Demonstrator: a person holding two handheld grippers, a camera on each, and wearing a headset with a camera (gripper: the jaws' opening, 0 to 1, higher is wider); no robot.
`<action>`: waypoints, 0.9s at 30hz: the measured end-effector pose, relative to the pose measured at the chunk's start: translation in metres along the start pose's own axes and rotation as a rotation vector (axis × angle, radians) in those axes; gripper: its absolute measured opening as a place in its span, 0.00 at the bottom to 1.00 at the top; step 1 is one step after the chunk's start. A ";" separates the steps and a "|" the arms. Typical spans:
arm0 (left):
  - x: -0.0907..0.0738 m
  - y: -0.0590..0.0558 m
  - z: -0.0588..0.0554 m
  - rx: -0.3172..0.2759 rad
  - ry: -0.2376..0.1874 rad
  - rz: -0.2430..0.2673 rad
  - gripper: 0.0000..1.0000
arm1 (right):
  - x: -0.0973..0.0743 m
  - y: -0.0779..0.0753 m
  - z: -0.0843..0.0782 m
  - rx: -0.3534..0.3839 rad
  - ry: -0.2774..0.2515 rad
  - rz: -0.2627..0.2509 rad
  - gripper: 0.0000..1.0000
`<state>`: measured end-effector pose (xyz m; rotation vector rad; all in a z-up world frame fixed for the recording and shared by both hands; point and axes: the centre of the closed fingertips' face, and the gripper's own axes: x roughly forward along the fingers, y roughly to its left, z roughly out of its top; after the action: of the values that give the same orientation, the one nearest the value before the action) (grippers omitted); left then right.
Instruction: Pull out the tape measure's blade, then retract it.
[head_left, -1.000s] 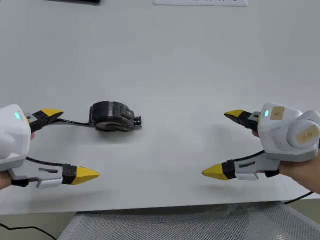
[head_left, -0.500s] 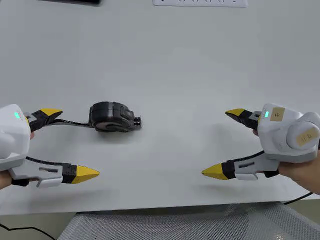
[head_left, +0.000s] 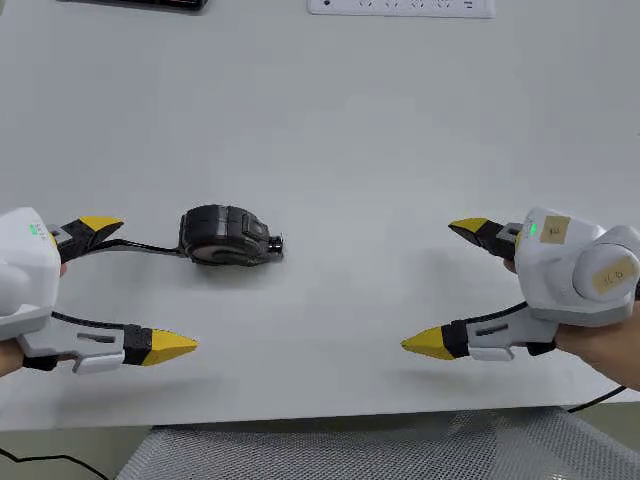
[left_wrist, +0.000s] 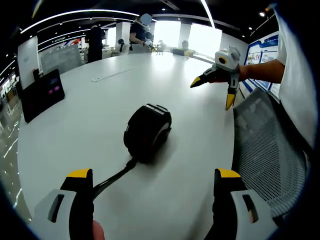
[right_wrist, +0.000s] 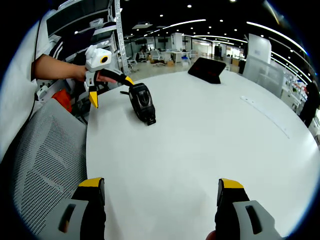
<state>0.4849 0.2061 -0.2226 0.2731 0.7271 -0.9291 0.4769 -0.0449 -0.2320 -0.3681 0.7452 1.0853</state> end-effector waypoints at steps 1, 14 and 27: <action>0.000 0.000 0.000 -0.001 0.000 -0.002 0.99 | 0.000 0.000 0.000 -0.001 0.000 0.000 0.93; 0.005 0.007 0.003 0.045 0.029 -0.015 0.96 | 0.004 -0.003 0.007 -0.023 0.004 0.011 0.92; 0.012 0.016 0.008 0.085 0.072 -0.031 0.91 | 0.009 -0.006 0.014 -0.075 0.023 0.046 0.94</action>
<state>0.5064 0.2041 -0.2260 0.3726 0.7603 -0.9846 0.4896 -0.0326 -0.2288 -0.4301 0.7379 1.1569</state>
